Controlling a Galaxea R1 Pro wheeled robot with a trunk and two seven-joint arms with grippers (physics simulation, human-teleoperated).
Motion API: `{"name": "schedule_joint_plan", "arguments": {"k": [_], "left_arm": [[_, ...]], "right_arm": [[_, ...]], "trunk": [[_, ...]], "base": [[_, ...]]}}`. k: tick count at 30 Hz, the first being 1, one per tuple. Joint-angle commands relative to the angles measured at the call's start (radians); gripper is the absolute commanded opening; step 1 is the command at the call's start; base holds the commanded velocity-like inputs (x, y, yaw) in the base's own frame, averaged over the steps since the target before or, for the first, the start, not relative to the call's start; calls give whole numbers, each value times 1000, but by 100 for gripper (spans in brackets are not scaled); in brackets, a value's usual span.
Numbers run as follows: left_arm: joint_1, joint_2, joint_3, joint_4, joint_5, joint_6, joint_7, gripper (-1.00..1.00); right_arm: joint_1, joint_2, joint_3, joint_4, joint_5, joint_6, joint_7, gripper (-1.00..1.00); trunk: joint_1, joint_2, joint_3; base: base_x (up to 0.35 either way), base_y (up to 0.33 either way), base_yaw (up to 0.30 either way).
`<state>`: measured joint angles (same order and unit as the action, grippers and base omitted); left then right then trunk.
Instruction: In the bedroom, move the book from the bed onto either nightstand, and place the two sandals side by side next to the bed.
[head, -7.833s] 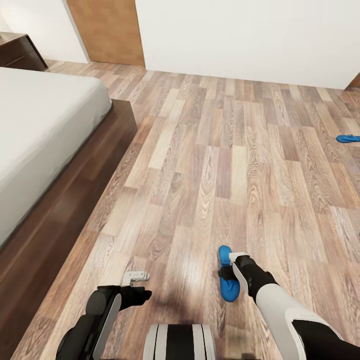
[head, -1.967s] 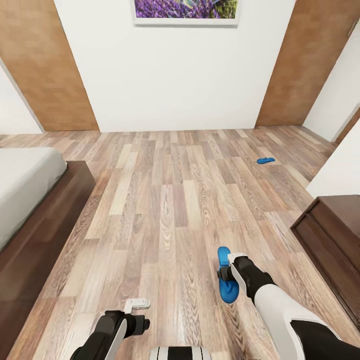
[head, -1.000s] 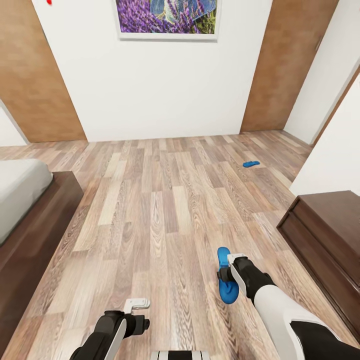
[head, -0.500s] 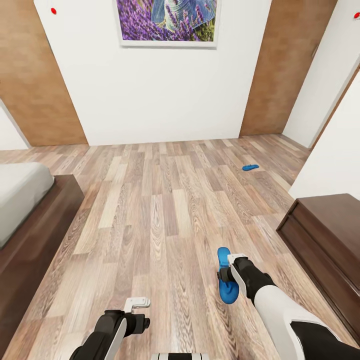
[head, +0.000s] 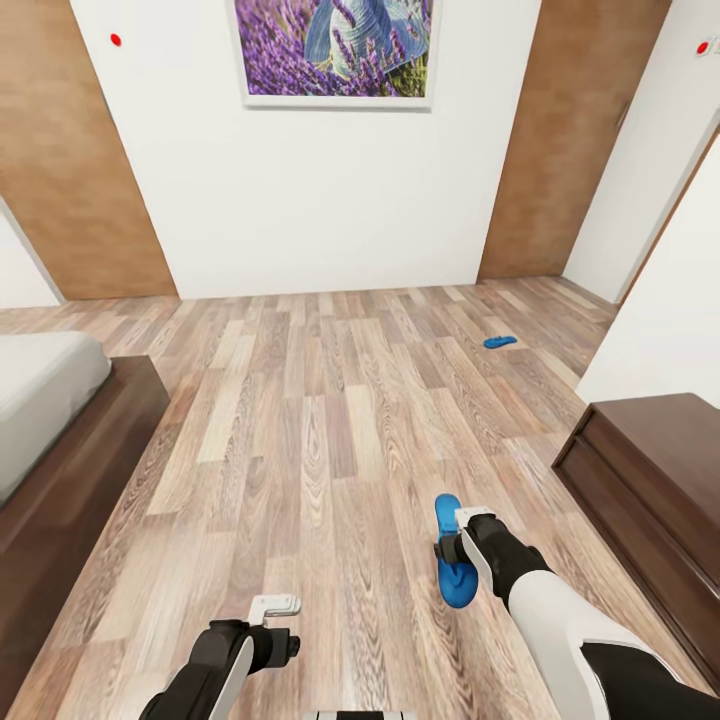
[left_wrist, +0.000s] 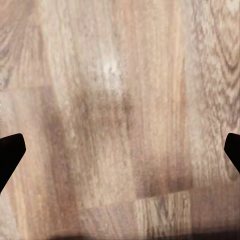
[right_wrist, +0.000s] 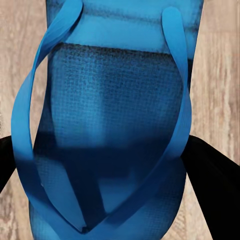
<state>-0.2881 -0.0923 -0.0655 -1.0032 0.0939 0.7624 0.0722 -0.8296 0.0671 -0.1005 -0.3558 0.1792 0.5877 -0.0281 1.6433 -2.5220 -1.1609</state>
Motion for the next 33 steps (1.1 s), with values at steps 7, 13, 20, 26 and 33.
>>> {"name": "schedule_joint_plan", "arguments": {"k": [7, 13, 20, 26, 33], "left_arm": [[0, 0, -2, -2, 9, 4, 8, 100], [0, 0, -2, -3, 9, 4, 8, 100], [0, 0, -2, -4, 9, 4, 10, 100], [0, 0, -2, -4, 10, 5, 10, 100], [0, -1, -1, -3, 10, 5, 10, 100]], "right_arm": [[0, 2, -8, -2, 8, 4, 1, -100], [0, 1, -9, -2, 9, 4, 1, -100], [0, 1, -9, -2, 9, 4, 1, -100], [0, 1, -9, -2, 8, 4, 1, -100], [0, 1, -9, -1, 8, 4, 1, -100]], "trunk": [[0, 0, 10], [0, 0, 20], [0, 0, 31], [-2, 0, 52], [-5, 2, 90]], "base": [[0, 0, 0], [0, 0, 0], [0, 0, 0], [0, 0, 0], [0, 0, 0]]}}
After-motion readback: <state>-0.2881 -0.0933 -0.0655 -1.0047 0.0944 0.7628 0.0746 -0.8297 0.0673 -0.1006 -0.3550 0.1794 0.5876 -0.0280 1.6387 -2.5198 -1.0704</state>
